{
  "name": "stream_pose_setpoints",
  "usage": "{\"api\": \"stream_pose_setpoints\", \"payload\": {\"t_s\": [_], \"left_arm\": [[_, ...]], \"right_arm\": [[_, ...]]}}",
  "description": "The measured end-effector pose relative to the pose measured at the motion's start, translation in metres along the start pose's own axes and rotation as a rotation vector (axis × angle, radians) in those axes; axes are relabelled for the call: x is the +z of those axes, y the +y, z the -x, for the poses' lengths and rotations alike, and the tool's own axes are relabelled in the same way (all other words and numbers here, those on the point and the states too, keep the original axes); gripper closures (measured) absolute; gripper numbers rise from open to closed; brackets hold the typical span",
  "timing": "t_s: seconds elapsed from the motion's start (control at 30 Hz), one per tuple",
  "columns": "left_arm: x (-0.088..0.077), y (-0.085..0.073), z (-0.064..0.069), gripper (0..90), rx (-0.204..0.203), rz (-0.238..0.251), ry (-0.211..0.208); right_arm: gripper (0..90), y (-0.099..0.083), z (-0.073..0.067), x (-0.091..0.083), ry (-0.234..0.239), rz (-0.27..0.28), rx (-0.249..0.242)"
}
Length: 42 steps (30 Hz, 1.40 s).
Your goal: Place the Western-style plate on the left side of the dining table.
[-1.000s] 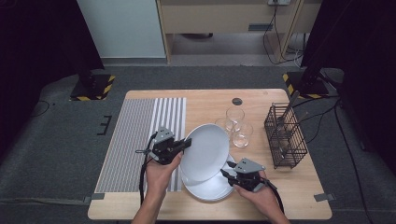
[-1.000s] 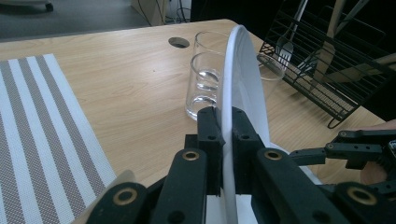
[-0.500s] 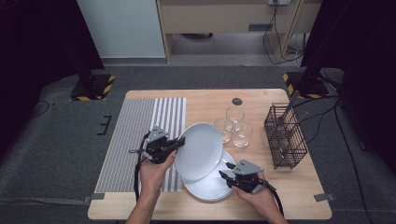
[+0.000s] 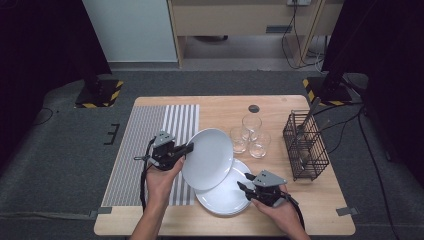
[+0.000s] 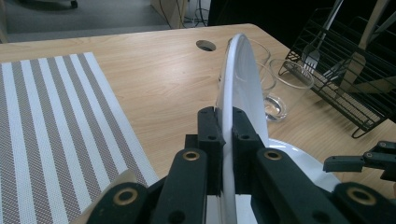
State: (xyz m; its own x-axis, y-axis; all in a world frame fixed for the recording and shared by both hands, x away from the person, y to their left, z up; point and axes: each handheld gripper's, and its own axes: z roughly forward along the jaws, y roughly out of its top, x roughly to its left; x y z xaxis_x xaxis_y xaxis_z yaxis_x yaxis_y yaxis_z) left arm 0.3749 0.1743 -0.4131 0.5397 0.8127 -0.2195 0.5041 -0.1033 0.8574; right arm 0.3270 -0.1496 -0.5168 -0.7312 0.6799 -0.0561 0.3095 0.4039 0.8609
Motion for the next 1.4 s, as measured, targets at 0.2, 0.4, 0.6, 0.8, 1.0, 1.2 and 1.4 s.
{"api": "stream_pose_setpoints", "payload": {"t_s": [0.2,0.4,0.6,0.8,1.0,1.2,1.4], "left_arm": [[0.0,0.007,0.0,85.6,-0.003,0.017,-0.002],[-0.001,0.015,0.0,85.6,-0.009,0.036,0.0],[-0.003,0.018,-0.002,85.6,-0.011,0.037,0.008],[-0.005,0.018,-0.006,85.6,-0.018,0.043,0.014],[-0.006,0.019,-0.006,85.6,-0.027,0.056,0.014],[-0.005,0.023,-0.004,85.7,-0.022,0.066,0.014],[-0.005,0.024,-0.003,85.7,-0.023,0.068,0.006]], "right_arm": [[56.2,-0.001,0.001,0.0,-0.007,0.001,0.006],[56.2,0.0,0.002,0.001,-0.018,0.01,0.024],[56.2,0.0,0.001,-0.001,-0.018,0.014,0.02],[56.3,0.0,0.002,-0.001,-0.023,0.015,0.022],[56.1,0.001,0.003,-0.001,-0.027,0.02,0.034],[55.5,0.001,0.004,-0.002,-0.03,0.023,0.034],[55.9,0.0,0.004,-0.002,-0.03,0.022,0.03]]}}
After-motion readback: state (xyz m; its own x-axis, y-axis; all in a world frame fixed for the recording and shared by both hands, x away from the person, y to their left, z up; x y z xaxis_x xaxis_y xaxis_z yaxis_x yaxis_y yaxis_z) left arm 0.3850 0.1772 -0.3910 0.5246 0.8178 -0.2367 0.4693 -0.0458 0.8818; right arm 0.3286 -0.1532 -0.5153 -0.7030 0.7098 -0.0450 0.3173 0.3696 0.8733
